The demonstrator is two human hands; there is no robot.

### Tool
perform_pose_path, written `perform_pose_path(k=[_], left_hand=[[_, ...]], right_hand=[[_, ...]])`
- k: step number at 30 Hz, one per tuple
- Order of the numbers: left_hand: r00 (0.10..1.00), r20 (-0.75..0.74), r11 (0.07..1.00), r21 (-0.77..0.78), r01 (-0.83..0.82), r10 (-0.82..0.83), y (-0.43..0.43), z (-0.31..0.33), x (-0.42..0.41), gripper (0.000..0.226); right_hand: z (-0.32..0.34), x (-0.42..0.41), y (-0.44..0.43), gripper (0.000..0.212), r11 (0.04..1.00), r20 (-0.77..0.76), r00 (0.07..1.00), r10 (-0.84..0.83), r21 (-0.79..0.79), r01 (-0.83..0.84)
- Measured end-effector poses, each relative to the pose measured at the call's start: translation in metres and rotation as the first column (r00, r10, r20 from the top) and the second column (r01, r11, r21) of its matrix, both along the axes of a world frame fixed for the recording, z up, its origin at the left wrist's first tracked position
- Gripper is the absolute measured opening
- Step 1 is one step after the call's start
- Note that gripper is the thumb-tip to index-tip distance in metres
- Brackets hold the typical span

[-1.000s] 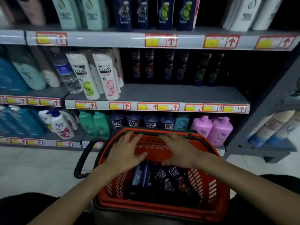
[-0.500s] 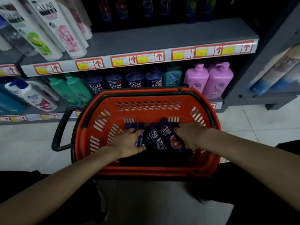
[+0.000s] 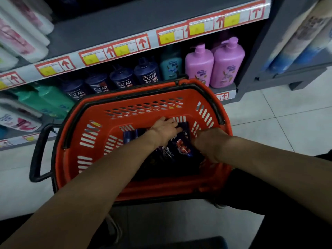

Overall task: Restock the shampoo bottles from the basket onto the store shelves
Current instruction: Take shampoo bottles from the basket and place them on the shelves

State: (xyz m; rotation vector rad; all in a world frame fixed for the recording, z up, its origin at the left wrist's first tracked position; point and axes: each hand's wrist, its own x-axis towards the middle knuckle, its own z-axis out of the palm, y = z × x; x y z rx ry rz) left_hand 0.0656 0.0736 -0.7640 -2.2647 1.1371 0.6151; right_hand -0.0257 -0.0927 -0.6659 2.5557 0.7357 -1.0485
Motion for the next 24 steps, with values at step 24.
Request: perform_pose_path(k=[24], left_hand=[[0.776, -0.181, 0.626, -0.495, -0.603, 0.605, 0.087, 0.149, -0.05, 0.065]], right_hand=[[0.045, 0.037, 0.034, 0.028, 0.932, 0.049, 0.965, -0.259, 0.276, 0.236]])
